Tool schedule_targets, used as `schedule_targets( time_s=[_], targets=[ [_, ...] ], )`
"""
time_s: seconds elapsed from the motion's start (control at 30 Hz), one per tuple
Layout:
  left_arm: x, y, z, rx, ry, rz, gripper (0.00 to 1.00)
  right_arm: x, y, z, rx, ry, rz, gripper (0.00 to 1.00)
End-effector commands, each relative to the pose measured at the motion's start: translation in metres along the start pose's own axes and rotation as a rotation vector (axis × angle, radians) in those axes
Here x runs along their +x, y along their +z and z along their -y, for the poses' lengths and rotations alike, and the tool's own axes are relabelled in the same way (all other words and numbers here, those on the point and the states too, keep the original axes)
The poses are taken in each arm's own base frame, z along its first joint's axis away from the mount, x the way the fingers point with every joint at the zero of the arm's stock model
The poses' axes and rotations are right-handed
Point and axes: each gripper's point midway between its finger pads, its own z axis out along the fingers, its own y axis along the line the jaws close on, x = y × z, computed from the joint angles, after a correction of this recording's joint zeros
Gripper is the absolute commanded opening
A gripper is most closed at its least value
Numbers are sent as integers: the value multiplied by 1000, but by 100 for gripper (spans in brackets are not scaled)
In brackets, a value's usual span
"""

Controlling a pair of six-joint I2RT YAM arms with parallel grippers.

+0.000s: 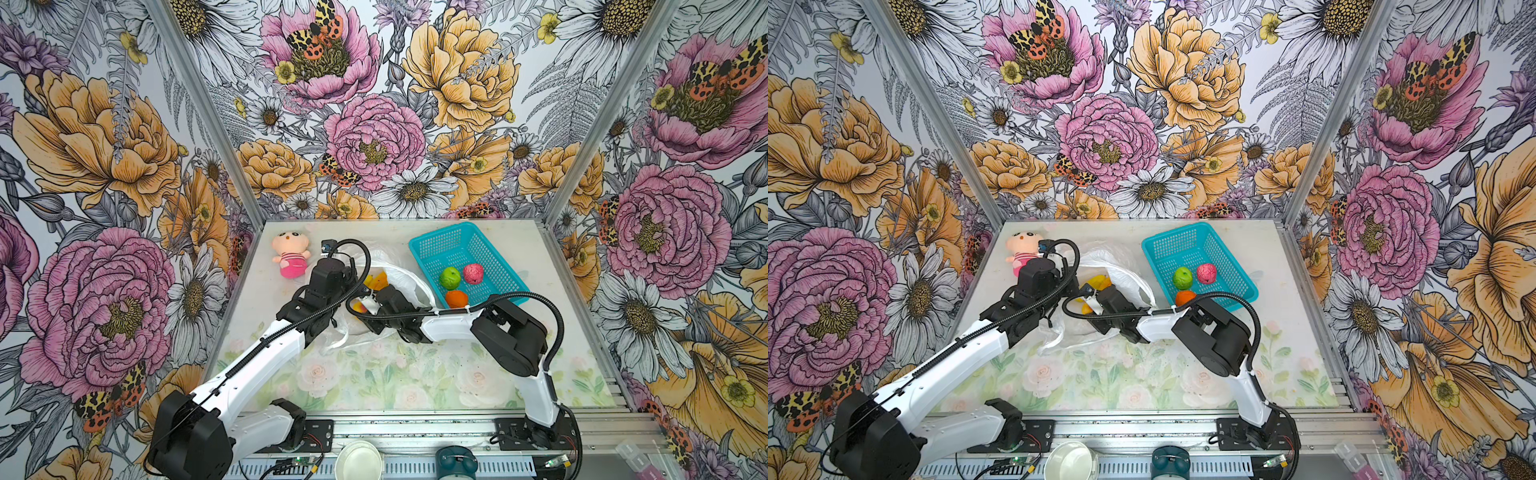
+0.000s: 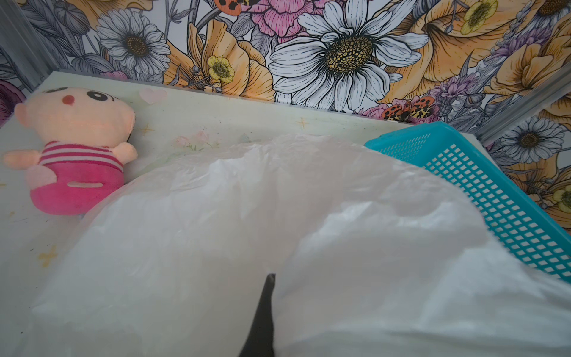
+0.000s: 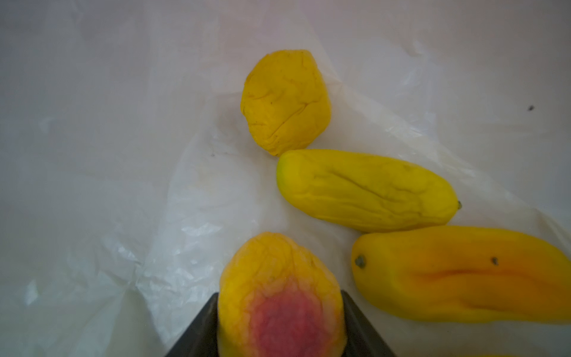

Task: Untie the knot of the plastic bag and take out the fruit
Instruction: Pick up the fruit from the plastic bag, then place the fruit in the basket.

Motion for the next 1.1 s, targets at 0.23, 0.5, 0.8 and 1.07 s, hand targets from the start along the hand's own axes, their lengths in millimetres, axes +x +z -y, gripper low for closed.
schedule_targets(
  time_s=[0.23, 0.5, 0.8, 1.07],
  targets=[
    [2, 4, -2, -7, 7, 1, 0, -68, -86, -15, -37, -19, 288, 39],
    [4, 7, -3, -9, 2, -7, 0, -84, -139, -34, -51, -71, 385, 34],
    [4, 7, -3, -4, -3, -5, 0, -97, -208, -39, -56, -77, 514, 31],
    [4, 7, -3, -5, -3, -5, 0, -101, -254, -33, -44, -64, 593, 24]
  ],
)
